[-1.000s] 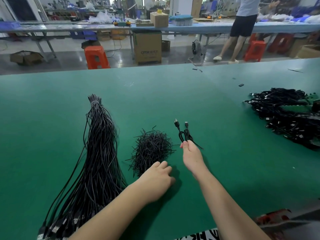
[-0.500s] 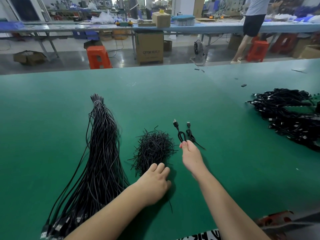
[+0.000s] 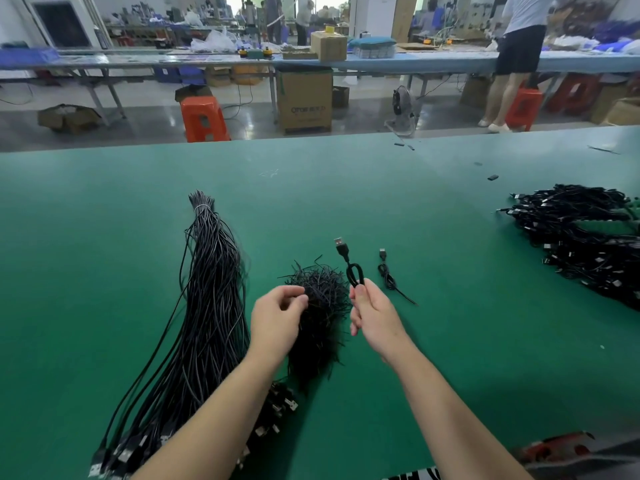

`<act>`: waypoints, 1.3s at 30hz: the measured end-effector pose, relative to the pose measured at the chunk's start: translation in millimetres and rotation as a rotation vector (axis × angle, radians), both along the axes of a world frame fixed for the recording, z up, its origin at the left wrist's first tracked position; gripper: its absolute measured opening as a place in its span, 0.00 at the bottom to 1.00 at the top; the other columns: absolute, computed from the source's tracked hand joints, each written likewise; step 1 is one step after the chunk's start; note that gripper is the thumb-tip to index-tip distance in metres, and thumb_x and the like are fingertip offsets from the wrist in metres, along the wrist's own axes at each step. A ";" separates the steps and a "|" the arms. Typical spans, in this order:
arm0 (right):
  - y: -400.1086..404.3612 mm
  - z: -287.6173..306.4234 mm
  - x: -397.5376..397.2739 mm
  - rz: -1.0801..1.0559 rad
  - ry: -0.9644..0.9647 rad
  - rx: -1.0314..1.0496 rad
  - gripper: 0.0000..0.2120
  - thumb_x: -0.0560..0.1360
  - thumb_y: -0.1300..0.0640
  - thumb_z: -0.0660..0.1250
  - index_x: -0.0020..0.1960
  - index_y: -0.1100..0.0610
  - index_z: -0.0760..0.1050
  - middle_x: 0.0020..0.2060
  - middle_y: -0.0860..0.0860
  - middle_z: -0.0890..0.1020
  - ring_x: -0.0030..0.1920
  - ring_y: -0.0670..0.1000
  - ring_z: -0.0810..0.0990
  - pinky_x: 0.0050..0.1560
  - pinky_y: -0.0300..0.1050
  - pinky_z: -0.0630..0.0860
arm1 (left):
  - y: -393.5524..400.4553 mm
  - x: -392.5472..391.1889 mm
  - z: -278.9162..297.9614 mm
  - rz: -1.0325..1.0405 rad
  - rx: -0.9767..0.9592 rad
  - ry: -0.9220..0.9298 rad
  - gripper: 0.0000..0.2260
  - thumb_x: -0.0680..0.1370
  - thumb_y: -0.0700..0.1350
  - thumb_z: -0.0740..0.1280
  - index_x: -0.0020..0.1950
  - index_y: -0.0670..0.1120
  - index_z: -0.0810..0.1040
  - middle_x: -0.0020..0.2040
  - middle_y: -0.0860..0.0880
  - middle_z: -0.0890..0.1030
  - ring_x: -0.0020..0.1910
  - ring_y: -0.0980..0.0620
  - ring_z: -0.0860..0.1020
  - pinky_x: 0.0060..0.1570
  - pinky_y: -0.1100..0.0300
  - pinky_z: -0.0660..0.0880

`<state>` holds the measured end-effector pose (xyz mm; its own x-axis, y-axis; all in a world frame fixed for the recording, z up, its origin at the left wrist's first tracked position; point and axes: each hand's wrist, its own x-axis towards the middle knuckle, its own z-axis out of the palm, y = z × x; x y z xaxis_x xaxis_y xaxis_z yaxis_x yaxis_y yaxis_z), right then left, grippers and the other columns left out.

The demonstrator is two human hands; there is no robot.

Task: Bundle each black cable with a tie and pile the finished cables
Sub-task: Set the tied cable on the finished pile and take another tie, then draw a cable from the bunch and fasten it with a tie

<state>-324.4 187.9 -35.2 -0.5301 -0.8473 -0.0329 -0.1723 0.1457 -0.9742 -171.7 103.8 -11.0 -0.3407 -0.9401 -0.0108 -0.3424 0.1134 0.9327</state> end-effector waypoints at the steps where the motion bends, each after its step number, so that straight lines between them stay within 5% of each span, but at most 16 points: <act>1: -0.8 2.6 4.2 0.044 0.009 -0.014 0.14 0.87 0.52 0.52 0.47 0.57 0.69 0.30 0.48 0.72 0.27 0.47 0.74 0.36 0.49 0.76 | -3.7 0.7 1.9 0.021 0.026 0.027 0.03 0.77 0.42 0.72 0.48 0.51 0.84 0.40 0.52 0.85 0.42 0.49 0.83 0.43 0.59 0.80; 4: -1.5 6.2 15.4 0.185 0.107 -0.011 0.12 0.86 0.52 0.53 0.48 0.55 0.68 0.38 0.47 0.74 0.31 0.48 0.78 0.35 0.47 0.77 | -5.3 -1.9 4.6 0.025 0.046 0.077 0.03 0.77 0.43 0.73 0.43 0.50 0.85 0.38 0.52 0.85 0.39 0.51 0.82 0.42 0.58 0.78; 8: 2.7 7.3 23.2 0.256 0.392 0.084 0.11 0.86 0.49 0.52 0.46 0.46 0.67 0.30 0.45 0.72 0.31 0.47 0.74 0.39 0.51 0.75 | 1.3 -6.7 3.9 -0.023 0.012 0.057 0.05 0.77 0.47 0.73 0.41 0.49 0.85 0.37 0.51 0.85 0.36 0.54 0.79 0.40 0.54 0.76; 10: 2.7 6.2 23.7 0.239 0.338 0.103 0.07 0.86 0.49 0.53 0.56 0.47 0.69 0.34 0.43 0.73 0.34 0.44 0.72 0.41 0.48 0.71 | 2.8 -6.4 3.8 -0.033 0.001 0.059 0.05 0.77 0.47 0.73 0.41 0.50 0.85 0.35 0.53 0.84 0.32 0.58 0.76 0.36 0.57 0.73; 13: 2.5 4.7 25.4 0.199 0.248 0.100 0.16 0.86 0.51 0.54 0.73 0.49 0.65 0.37 0.37 0.73 0.36 0.36 0.70 0.44 0.41 0.68 | 4.4 -4.8 5.7 -0.074 -0.002 0.101 0.07 0.77 0.45 0.73 0.39 0.50 0.84 0.31 0.58 0.82 0.28 0.64 0.73 0.31 0.68 0.68; 17: 1.5 4.1 28.7 0.186 0.181 0.020 0.12 0.86 0.53 0.54 0.63 0.41 0.71 0.31 0.28 0.75 0.32 0.32 0.74 0.40 0.33 0.64 | 10.1 -5.8 3.6 -0.154 0.003 0.103 0.07 0.77 0.43 0.71 0.39 0.49 0.85 0.30 0.57 0.79 0.29 0.60 0.71 0.31 0.65 0.67; 21: -2.4 2.7 29.2 0.129 0.137 -0.011 0.11 0.86 0.53 0.54 0.50 0.44 0.74 0.29 0.31 0.76 0.31 0.35 0.75 0.39 0.38 0.66 | 14.8 -9.3 1.1 -0.192 -0.076 0.022 0.10 0.77 0.41 0.71 0.38 0.53 0.83 0.33 0.57 0.81 0.32 0.60 0.75 0.35 0.65 0.69; 24: -3.0 3.3 28.0 0.078 0.135 -0.002 0.16 0.86 0.53 0.55 0.41 0.43 0.72 0.26 0.37 0.74 0.28 0.41 0.72 0.37 0.47 0.70 | 17.2 -6.8 -0.6 -0.173 -0.367 -0.185 0.06 0.77 0.42 0.69 0.43 0.52 0.81 0.41 0.54 0.80 0.39 0.56 0.76 0.41 0.62 0.70; 26: -3.9 4.5 26.5 0.056 0.063 0.025 0.17 0.86 0.53 0.55 0.39 0.49 0.68 0.24 0.42 0.70 0.25 0.46 0.68 0.34 0.52 0.70 | 16.7 -3.9 -2.5 -0.170 -0.748 -0.293 0.04 0.77 0.41 0.67 0.45 0.45 0.82 0.42 0.50 0.78 0.41 0.50 0.76 0.41 0.57 0.74; 28: -4.4 6.7 24.3 0.075 -0.034 0.059 0.17 0.86 0.54 0.56 0.38 0.54 0.64 0.23 0.44 0.67 0.23 0.49 0.67 0.28 0.50 0.68 | 10.7 -0.5 -7.1 -0.243 -1.170 -0.309 0.05 0.77 0.39 0.66 0.43 0.42 0.80 0.43 0.46 0.78 0.42 0.44 0.75 0.40 0.51 0.75; 31: -2.2 12.1 22.4 0.171 -0.270 0.099 0.16 0.86 0.56 0.55 0.39 0.54 0.64 0.24 0.46 0.63 0.22 0.49 0.60 0.23 0.42 0.63 | -0.2 3.5 -7.0 -0.398 -1.395 -0.269 0.08 0.78 0.36 0.60 0.48 0.43 0.79 0.52 0.45 0.79 0.57 0.43 0.76 0.54 0.53 0.72; 34: 0.6 16.1 23.6 0.222 -0.396 0.122 0.15 0.83 0.58 0.54 0.37 0.53 0.66 0.26 0.49 0.61 0.23 0.48 0.56 0.23 0.38 0.58 | -4.5 4.1 -5.3 -0.523 -1.357 -0.269 0.11 0.77 0.32 0.58 0.50 0.43 0.78 0.57 0.46 0.80 0.63 0.47 0.77 0.64 0.56 0.69; 39: 0.4 13.7 30.7 0.214 -0.518 0.090 0.15 0.83 0.56 0.53 0.37 0.53 0.62 0.27 0.48 0.61 0.23 0.46 0.55 0.23 0.37 0.55 | 4.4 2.0 1.7 -0.363 -0.988 -0.254 0.06 0.74 0.35 0.67 0.44 0.45 0.77 0.41 0.52 0.81 0.41 0.50 0.78 0.49 0.54 0.69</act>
<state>-293.7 188.3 -21.5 -0.2419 -0.9160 -0.3201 0.2899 0.2466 -0.9247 -169.7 108.2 -9.3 -0.6955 -0.4148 0.5867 -0.3069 0.9098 0.2795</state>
